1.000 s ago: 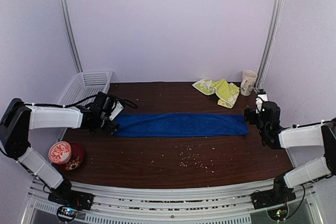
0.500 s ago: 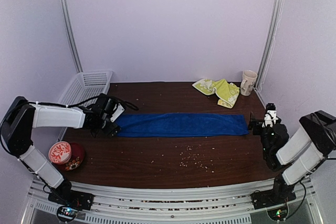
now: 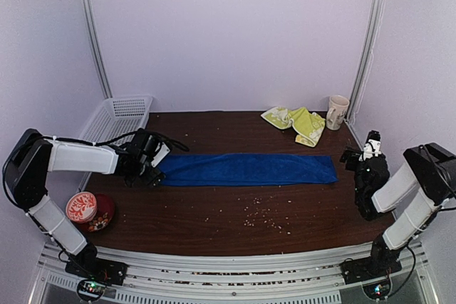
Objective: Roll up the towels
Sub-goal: Smooth out the towel at the center of the board.
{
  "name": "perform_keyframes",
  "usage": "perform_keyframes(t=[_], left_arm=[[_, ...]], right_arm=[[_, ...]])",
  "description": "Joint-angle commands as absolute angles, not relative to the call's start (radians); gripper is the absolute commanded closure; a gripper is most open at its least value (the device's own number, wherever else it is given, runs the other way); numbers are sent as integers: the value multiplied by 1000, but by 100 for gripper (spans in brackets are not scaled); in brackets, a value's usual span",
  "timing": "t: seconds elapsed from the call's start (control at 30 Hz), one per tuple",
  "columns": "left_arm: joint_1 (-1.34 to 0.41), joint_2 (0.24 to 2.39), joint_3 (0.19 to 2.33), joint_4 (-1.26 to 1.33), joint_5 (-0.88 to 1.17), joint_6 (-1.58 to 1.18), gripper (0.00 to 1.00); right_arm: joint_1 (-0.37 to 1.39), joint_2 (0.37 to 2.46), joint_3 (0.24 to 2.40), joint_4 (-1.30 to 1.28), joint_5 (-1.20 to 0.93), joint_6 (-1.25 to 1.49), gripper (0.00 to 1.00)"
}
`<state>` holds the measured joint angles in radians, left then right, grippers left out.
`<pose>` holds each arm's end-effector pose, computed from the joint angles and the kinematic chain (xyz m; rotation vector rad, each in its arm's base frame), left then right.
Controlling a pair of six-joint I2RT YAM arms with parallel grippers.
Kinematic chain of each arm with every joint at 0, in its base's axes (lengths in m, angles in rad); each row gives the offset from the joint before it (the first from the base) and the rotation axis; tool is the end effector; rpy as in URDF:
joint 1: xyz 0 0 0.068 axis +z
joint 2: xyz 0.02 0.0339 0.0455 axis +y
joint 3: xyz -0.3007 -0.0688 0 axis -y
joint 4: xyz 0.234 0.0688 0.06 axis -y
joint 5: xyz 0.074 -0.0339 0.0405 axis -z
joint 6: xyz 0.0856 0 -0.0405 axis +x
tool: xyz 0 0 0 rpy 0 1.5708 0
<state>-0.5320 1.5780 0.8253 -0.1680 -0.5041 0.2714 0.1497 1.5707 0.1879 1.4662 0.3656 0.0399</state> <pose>0.3003 -0.1288 0.1794 0.7441 2.2824 0.5060 0.2775 0.0109 0.2084 0.2135 1.4787 -0.1188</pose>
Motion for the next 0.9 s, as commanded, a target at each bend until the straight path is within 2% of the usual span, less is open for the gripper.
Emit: perform_keyframes(t=[0.0,0.33,0.7,0.8,0.87], left_arm=[[-531,1570,874,-180,-484,219,2],[-532,1589,989,-153,-457,43,2],[-537,1625,949,22,-512,-59,2],[-535,1660,946,37,-529,-62,2],[-536,1678,949,35,-534,-68,2]], right_arm=[[143,1561,190,1419,404,74,0],[143,1560,189,1421,404,74,0],[141,1558,189,1417,323,46,0],[141,1548,178,1448,357,48,0],[141,1483,204,1353,342,42,0]])
